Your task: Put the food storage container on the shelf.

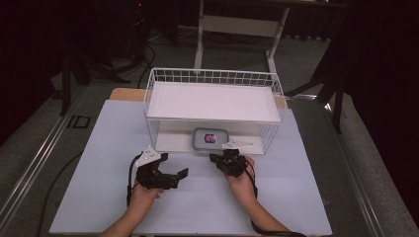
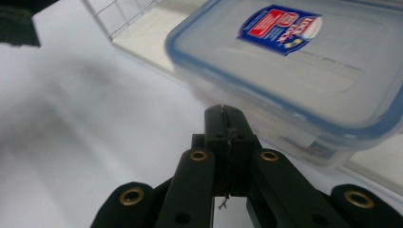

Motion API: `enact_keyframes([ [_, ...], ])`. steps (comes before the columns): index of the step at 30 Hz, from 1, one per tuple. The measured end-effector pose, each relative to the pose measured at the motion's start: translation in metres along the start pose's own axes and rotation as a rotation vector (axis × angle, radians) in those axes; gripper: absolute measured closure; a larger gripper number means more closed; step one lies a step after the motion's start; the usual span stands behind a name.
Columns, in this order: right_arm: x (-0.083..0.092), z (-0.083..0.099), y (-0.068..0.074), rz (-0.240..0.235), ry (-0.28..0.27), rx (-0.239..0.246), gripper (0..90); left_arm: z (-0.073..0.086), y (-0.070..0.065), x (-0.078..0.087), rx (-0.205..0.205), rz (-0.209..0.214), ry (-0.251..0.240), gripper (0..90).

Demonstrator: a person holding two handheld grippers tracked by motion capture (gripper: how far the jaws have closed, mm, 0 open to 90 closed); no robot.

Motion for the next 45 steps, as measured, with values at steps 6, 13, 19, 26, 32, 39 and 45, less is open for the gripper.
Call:
enact_keyframes([
  [6,-0.008,-0.006,-0.006,0.003,0.003,0.005,90.0,0.004,-0.001,-0.004,-0.042,-0.012,0.002,0.7],
  [13,-0.013,-0.013,-0.017,0.014,-0.011,-0.013,90.0,0.007,-0.007,-0.005,-0.038,0.016,0.010,0.7],
  [19,-0.018,-0.013,-0.027,0.027,-0.010,-0.035,90.0,0.008,-0.008,-0.006,-0.040,0.019,0.011,0.7],
  [26,-0.028,-0.015,-0.027,0.023,-0.004,-0.035,90.0,0.008,-0.007,-0.006,-0.045,0.014,0.010,0.7],
  [32,-0.037,-0.022,-0.025,0.023,-0.005,-0.035,90.0,0.008,-0.007,-0.005,-0.046,0.014,0.010,0.7],
  [39,-0.043,-0.031,-0.031,0.046,-0.006,-0.019,89.9,0.007,-0.007,-0.004,-0.050,0.016,0.005,0.7],
  [45,-0.042,-0.033,-0.037,0.073,-0.006,-0.015,89.9,0.007,-0.006,-0.003,-0.050,0.015,0.001,0.7],
])
Point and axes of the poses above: each handheld gripper's, and its own axes: x roughly backward along the jaws, z roughly out of its underside, y roughly to its left, the point moved 10 cm from there along -x, roughly forward along the jaws, and after that the axes turned 14 degrees about -z, right-handed, at the moved point
